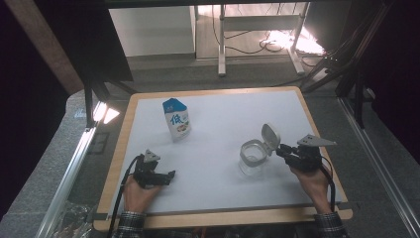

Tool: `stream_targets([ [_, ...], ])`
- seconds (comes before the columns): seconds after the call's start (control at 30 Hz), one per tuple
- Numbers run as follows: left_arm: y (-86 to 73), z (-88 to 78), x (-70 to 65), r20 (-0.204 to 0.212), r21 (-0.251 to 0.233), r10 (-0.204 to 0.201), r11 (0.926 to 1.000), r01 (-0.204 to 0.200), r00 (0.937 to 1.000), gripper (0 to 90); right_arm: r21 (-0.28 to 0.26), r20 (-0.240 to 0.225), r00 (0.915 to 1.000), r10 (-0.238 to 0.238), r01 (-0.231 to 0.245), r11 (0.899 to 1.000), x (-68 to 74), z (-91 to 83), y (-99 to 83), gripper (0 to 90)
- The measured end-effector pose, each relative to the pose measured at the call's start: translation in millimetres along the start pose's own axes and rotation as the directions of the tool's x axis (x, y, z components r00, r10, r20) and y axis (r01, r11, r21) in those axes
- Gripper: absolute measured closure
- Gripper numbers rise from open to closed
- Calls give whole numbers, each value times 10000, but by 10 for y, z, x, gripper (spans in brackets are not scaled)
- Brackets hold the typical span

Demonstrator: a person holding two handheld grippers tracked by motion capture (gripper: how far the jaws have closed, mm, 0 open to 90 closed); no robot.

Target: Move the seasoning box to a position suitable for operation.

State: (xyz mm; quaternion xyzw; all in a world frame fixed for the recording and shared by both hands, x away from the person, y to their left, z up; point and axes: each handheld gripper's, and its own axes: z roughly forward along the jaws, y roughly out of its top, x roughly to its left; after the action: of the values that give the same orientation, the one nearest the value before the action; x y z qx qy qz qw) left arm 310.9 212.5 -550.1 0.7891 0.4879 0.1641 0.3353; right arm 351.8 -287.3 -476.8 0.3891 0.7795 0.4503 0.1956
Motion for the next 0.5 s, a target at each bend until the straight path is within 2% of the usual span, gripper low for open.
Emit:
stream_targets([
  [0.13,41,-15,54,165,-5,-212,9998,212,9996,125,71,-29,10000,78,-78,9999,-6,6,-54,675],
  [0.37,181,-34,107,250,-113,-268,9996,271,9993,142,205,-100,9998,183,-181,9996,-6,38,-143,635],
  [0.5,251,-28,123,154,-98,-274,9996,276,9995,145,266,-141,9996,233,-229,9994,-5,55,-179,624],
])
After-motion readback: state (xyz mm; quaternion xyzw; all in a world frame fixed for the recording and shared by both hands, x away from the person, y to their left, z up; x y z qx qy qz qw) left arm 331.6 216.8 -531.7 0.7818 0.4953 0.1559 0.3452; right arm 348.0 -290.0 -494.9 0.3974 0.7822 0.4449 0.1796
